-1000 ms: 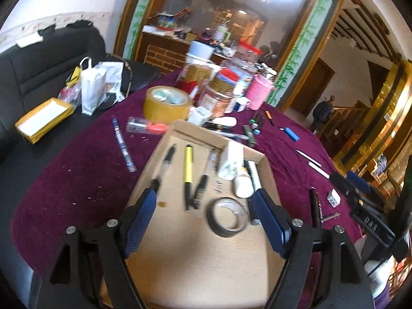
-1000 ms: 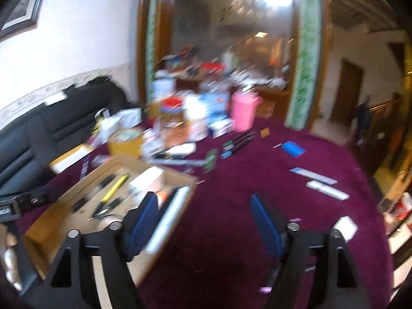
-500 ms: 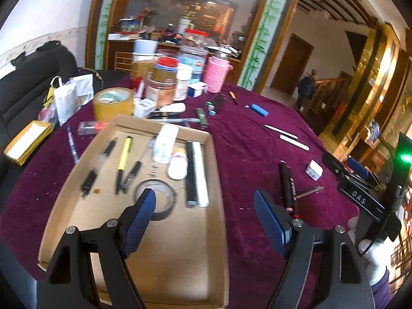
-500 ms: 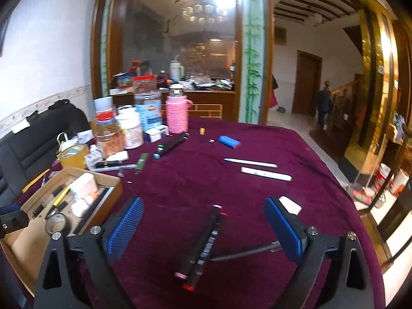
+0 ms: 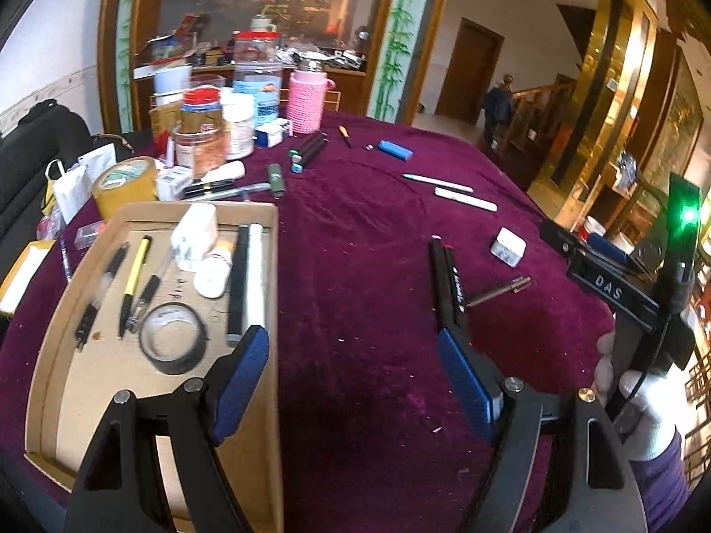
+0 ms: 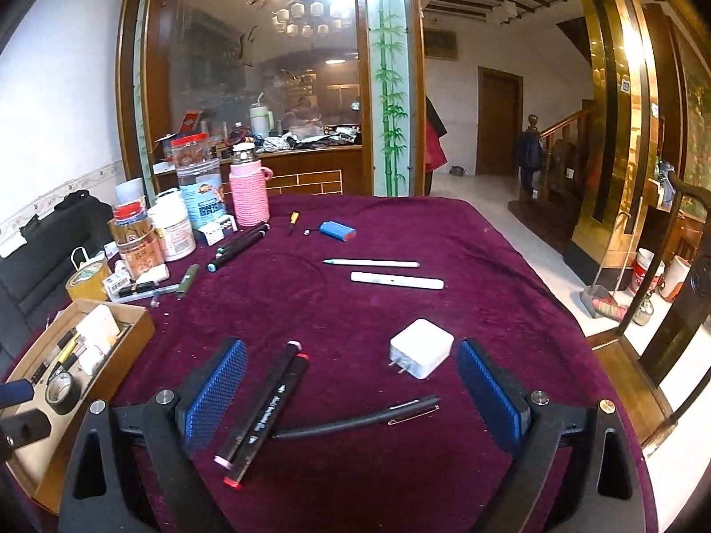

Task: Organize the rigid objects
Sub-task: 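Move both grippers back from the box toward the black markers, then grasp a black marker with the left gripper while the right grasps the red-capped marker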

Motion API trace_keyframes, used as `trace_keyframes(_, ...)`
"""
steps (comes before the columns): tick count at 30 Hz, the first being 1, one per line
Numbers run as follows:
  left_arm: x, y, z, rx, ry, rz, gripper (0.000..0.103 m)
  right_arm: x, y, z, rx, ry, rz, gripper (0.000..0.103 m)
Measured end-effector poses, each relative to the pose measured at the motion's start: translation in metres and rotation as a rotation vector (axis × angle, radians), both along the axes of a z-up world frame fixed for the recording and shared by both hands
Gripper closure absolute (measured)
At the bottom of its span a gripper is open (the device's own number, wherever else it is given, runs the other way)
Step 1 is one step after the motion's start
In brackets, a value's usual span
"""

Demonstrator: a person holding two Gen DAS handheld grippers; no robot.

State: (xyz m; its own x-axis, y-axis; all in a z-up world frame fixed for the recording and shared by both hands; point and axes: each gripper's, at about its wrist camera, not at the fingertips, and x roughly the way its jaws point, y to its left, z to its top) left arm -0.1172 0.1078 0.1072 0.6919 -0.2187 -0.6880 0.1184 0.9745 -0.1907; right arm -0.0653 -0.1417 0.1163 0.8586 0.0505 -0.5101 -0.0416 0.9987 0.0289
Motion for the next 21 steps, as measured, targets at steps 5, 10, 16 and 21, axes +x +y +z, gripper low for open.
trace_keyframes(5, 0.005, -0.017, -0.006, 0.01, 0.021, -0.029, 0.025, 0.006, -0.011, -0.002, 0.005, 0.009, -0.007, 0.006)
trace_keyframes(10, 0.012, -0.035, -0.012, 0.02, 0.042, -0.066, 0.025, 0.014, -0.016, -0.004, -0.001, 0.013, -0.007, 0.006)
trace_keyframes(16, 0.022, -0.059, -0.019, -0.006, 0.088, -0.126, 0.025, 0.052, -0.033, -0.005, 0.01, 0.034, -0.024, 0.006)
trace_keyframes(21, 0.033, -0.079, -0.024, 0.024, 0.091, -0.165, 0.025, 0.083, -0.063, -0.023, 0.075, 0.068, -0.099, 0.006)
